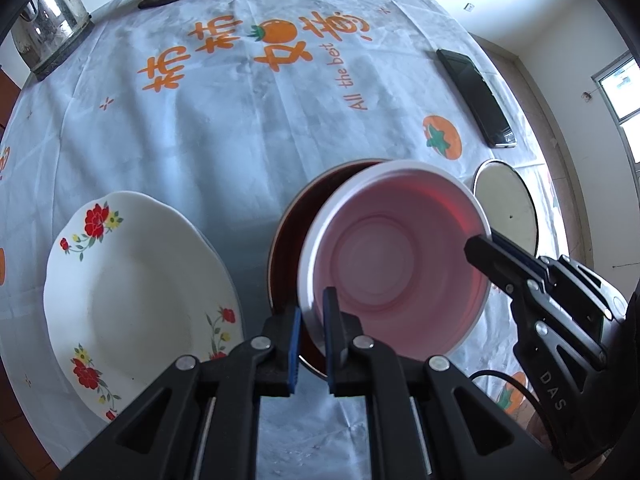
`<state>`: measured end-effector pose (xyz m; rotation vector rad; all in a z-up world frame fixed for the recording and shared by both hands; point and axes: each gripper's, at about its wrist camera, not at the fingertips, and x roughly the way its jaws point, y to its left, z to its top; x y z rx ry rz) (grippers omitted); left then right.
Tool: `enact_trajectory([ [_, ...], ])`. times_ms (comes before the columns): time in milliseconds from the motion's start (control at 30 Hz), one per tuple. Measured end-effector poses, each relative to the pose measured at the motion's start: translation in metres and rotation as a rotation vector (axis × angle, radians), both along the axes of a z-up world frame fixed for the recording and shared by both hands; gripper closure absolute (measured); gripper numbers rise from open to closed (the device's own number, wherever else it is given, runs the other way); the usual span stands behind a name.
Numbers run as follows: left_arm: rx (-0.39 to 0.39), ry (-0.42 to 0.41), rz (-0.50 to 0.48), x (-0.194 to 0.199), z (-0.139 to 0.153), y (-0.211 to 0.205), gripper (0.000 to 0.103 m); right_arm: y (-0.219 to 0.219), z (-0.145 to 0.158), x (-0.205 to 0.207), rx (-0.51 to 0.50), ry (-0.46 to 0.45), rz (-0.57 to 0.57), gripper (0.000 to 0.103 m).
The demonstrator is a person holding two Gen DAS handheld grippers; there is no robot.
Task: Organize plates and bowls
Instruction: 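Lower the pink bowl into the dark red bowl with both grippers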
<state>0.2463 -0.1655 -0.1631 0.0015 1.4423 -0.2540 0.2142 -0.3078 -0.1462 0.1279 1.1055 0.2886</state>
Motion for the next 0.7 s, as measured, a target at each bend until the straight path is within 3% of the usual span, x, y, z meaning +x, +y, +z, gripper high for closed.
enact_trajectory([
  [700,0.018,-0.006,0.005,0.0021,0.0003,-0.0015,0.096,0.0019,0.0003,0.0023,-0.013,-0.013,0.025,0.093],
])
